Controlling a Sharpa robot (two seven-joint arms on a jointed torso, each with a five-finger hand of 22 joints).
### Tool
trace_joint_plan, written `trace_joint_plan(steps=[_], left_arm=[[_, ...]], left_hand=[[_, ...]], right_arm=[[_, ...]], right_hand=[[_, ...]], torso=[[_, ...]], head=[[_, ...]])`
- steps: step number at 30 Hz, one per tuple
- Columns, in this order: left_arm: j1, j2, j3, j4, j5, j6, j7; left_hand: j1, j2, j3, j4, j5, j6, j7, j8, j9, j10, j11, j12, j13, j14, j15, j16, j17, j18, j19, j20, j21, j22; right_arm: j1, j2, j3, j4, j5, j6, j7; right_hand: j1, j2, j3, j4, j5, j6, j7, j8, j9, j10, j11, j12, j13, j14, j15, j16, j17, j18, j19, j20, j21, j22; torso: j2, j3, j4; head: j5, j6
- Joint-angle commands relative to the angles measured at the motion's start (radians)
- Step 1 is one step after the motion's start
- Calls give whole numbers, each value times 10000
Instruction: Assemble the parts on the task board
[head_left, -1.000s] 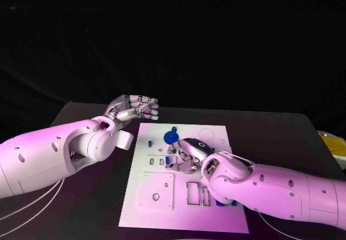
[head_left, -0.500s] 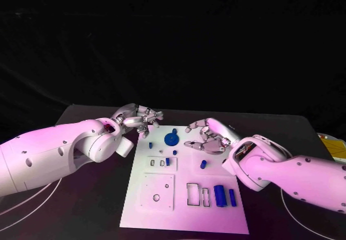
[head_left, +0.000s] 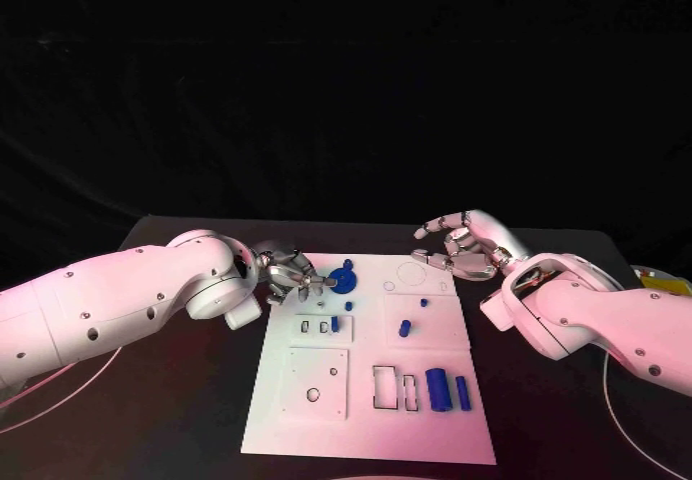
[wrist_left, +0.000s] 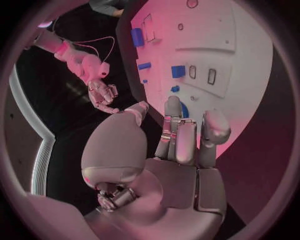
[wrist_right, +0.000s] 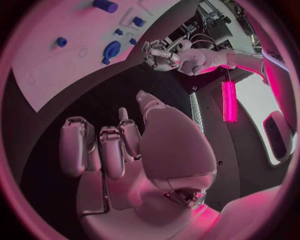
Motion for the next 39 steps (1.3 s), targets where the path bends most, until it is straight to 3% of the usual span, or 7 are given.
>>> trace_joint_plan(steps=[1,4,7,16,24,34,39], left_arm=[[114,237,-56,-97,-982,1286,-1237],[204,440,-117,-195,-1194,1470,-1407],[278,639,-163,-278,-1337,1564,-1509],[380,1040,-241,-307,-1599,1848,-1741],[404,1211,-328,-432,-1982,2196,-2078],[404,1371,-372,-551,-2122,2521,-2161],[400,1478,-418,-672,-2137,2534,-2148]], left_hand=[[-146,90,-80,8,-7,0,-77,60,103,37,-69,69,41,369,-71,116,131,-142,176,-32,157,292],[-297,166,-117,13,-1,7,-95,80,182,67,-85,99,67,411,-87,208,240,-186,311,-54,282,526],[-472,208,-192,9,4,51,-136,135,319,178,-121,250,215,471,-118,352,407,-241,486,-84,451,837],[-627,239,-276,7,8,70,-163,177,441,206,-145,282,240,507,-139,452,522,-280,603,-106,571,1057],[-629,310,-253,4,42,42,-164,171,477,176,-148,255,220,507,-142,462,530,-282,605,-111,584,1073],[-654,378,-235,7,53,44,-169,182,516,185,-151,278,250,511,-144,479,548,-288,618,-114,605,1109],[-651,396,-226,4,57,40,-170,183,527,187,-152,286,260,513,-145,485,555,-288,616,-115,606,1109]], right_arm=[[17,-21,2,-72,427,145,201],[26,-37,2,-118,417,162,157],[32,-45,2,-164,401,184,112],[38,-24,1,-275,328,277,-24],[38,-11,-1,-324,328,303,-113],[34,6,-4,-373,311,358,-180],[32,11,-5,-386,308,380,-197]], right_hand=[[70,1,-16,42,46,-18,-35,15,12,-53,0,-29,513,830,72,-18,1703,42,-26,2,-10,987],[70,1,-16,42,46,-18,-35,15,12,-53,0,-29,513,830,72,-18,1703,42,-26,2,-10,987],[77,4,-14,43,61,-12,-37,21,14,-47,-1,-23,519,833,71,-14,1718,37,-14,2,10,1002],[77,5,-15,47,72,-5,-38,27,16,-45,-1,-21,521,836,71,-11,1730,34,-7,1,20,1010],[73,3,-20,57,90,9,-40,38,20,-36,-4,-13,528,835,70,-12,1729,35,-9,1,15,1008],[64,7,-25,73,109,24,-43,50,24,-31,-7,-10,528,834,69,-14,1726,37,-13,0,7,1003],[56,16,-28,92,126,44,-48,65,30,-24,-11,-6,530,832,66,-17,1718,41,-21,-2,-11,992]], torso=[[-24,30,-1],[-21,41,1],[-21,16,2],[-20,17,1],[-18,5,15],[-5,-18,15],[-3,-7,3]], head=[[37,-64],[42,-81],[69,-110],[-35,-131],[22,-192],[-50,-198],[-57,-210]])
